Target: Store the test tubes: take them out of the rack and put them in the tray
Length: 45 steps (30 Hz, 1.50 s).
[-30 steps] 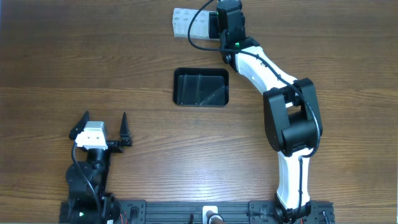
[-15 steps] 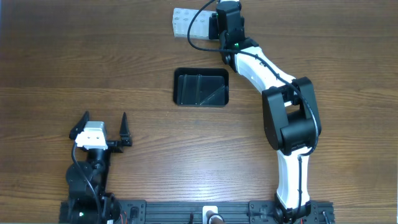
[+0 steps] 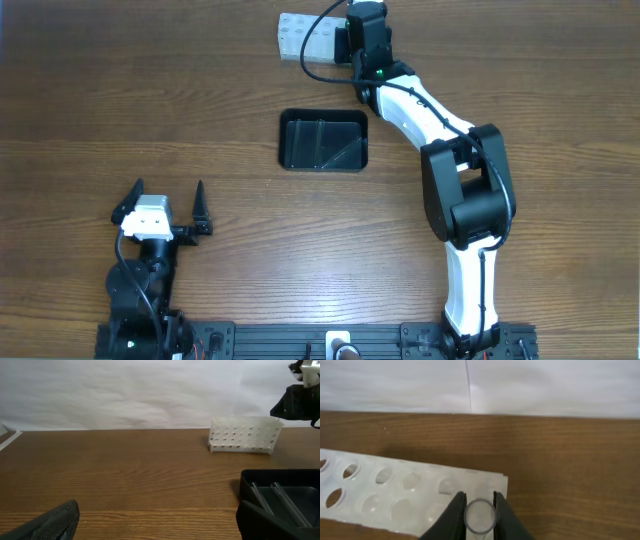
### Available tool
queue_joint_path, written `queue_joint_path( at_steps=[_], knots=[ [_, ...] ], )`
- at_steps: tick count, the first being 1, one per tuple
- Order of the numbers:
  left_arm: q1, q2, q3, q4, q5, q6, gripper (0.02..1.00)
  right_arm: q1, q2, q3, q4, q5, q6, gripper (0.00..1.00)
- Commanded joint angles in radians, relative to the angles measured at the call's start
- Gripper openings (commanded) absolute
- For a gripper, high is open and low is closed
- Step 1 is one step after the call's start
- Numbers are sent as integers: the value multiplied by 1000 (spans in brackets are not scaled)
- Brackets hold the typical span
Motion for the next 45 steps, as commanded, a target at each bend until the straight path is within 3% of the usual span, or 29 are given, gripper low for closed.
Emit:
queue_joint_path(
  at_steps=[1, 11, 20, 25, 34, 45],
  knots=[
    [8, -8, -5, -4, 10, 14, 1000, 6, 14, 0, 6, -5, 2, 117],
    [8, -8, -5, -4, 10, 14, 1000, 6, -63, 0, -20, 0, 2, 97],
    [8, -8, -5, -4, 10, 14, 1000, 16, -399, 0, -73, 2, 2, 99],
    [8, -8, -5, -4, 10, 14, 998, 41, -565, 0, -217, 2, 3, 99],
    [8, -8, -5, -4, 10, 14, 1000, 106, -575, -8, -766, -2, 171, 95],
    [8, -8, -5, -4, 10, 14, 998, 132, -326, -53, -828, -5, 304, 95]
  ],
)
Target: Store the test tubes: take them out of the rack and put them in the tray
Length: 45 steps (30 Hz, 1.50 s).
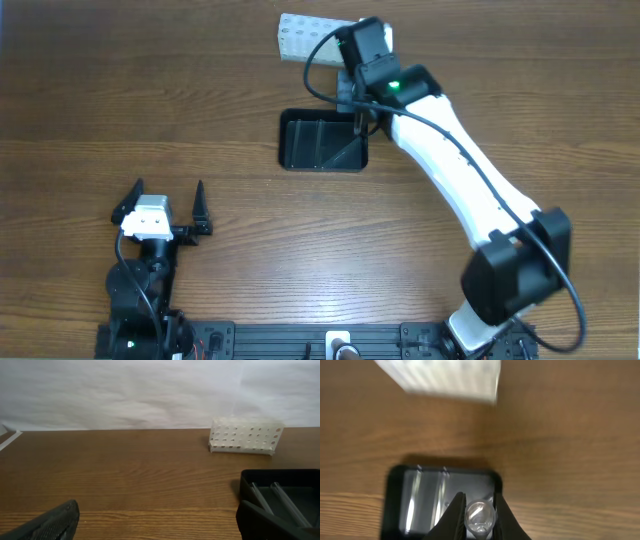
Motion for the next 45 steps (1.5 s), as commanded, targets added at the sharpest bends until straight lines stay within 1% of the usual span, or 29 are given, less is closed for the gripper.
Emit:
queue_joint_path(
  at_steps=[1, 9, 20, 31, 33, 36, 38, 39, 41, 42, 43, 45],
  knots=[
    [8, -8, -5, -4, 10, 14, 1000, 9, 86, -6, 22, -1, 92, 95],
    [8, -8, -5, -5, 10, 14, 1000, 17, 176, -6, 34, -1, 171, 84],
    [8, -8, -5, -4, 10, 14, 1000, 34, 260, -8, 56, -2, 208, 108],
    [8, -8, -5, -4, 10, 14, 1000, 39, 281, -8, 67, -3, 214, 205],
    [8, -8, -5, -4, 10, 14, 1000, 40, 281, -8, 68, -4, 214, 246],
    [8, -8, -5, -4, 10, 14, 1000, 40, 281, -8, 75, -5, 214, 349],
    [8, -8, -5, -4, 10, 14, 1000, 40, 280, -7, 80, -5, 214, 373],
    [8, -8, -5, -4, 10, 14, 1000, 41, 276, -7, 88, -4, 209, 375],
    [8, -8, -5, -4, 10, 14, 1000, 42, 258, -7, 106, 5, 183, 329],
    [8, -8, -5, -4, 10, 14, 1000, 42, 240, -8, 119, 15, 161, 327],
    [8, -8, -5, -4, 10, 14, 1000, 42, 222, -8, 129, 24, 140, 334],
    [8, -8, -5, -4, 10, 14, 1000, 42, 174, -8, 157, 44, 75, 395]
  ],
)
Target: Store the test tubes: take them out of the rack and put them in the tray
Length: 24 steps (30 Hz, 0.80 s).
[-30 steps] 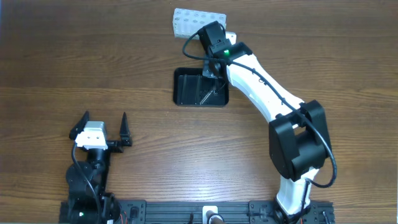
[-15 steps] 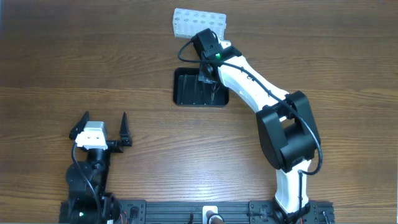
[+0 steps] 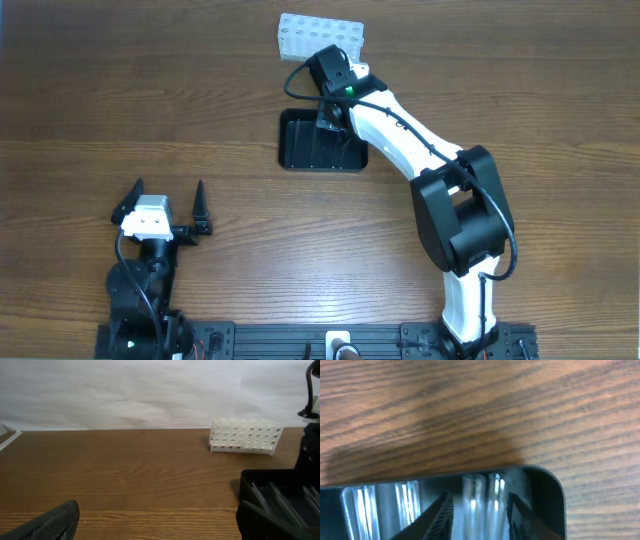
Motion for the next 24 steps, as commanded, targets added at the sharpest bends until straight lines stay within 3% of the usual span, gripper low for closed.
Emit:
queue_joint_path(
  at_steps=[1, 7, 11, 18, 24],
  knots=[
    [8, -8, -5, -4, 10, 14, 998, 5, -129, -2, 51, 54, -143, 426],
    [8, -8, -5, -4, 10, 14, 1000, -82, -393, -136, 248, 47, -343, 617],
    [8, -8, -5, -4, 10, 14, 1000, -209, -665, -385, 462, -55, -449, 774],
    [8, -8, -5, -4, 10, 14, 1000, -404, -1110, -743, 527, -80, -553, 991],
    [8, -8, -5, -4, 10, 14, 1000, -424, -1430, -1026, 637, -82, -594, 993]
  ],
)
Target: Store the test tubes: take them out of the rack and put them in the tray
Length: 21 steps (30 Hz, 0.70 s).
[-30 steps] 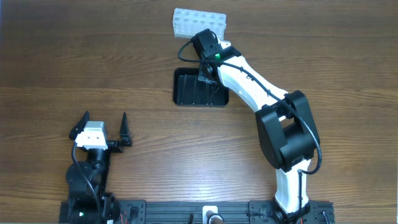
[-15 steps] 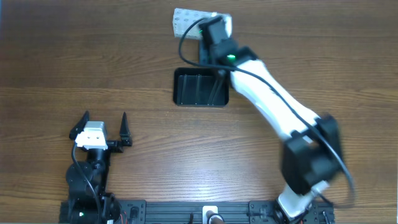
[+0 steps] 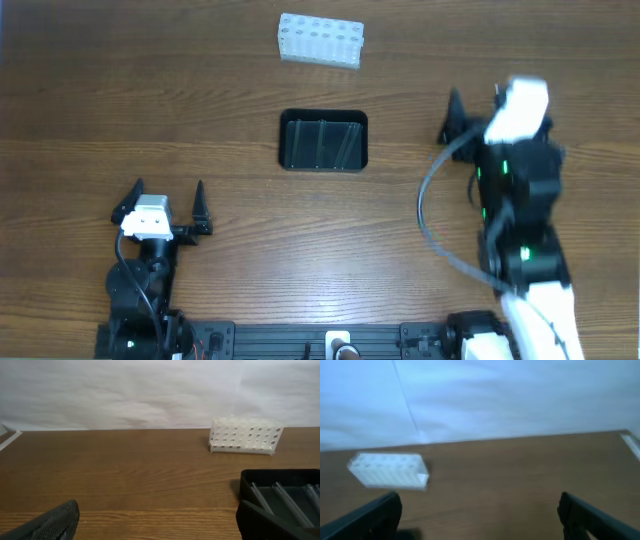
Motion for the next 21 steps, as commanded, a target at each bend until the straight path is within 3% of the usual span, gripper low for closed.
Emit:
queue_joint_path(
  at_steps=[1, 8, 21],
  knots=[
    [8, -8, -5, -4, 10, 14, 1000, -2, -215, -198, 81, -23, -42, 993],
    [8, -8, -5, -4, 10, 14, 1000, 2, -508, -441, 72, -13, -27, 991],
    [8, -8, -5, -4, 10, 14, 1000, -42, -827, -684, 113, -3, -52, 991]
  ],
)
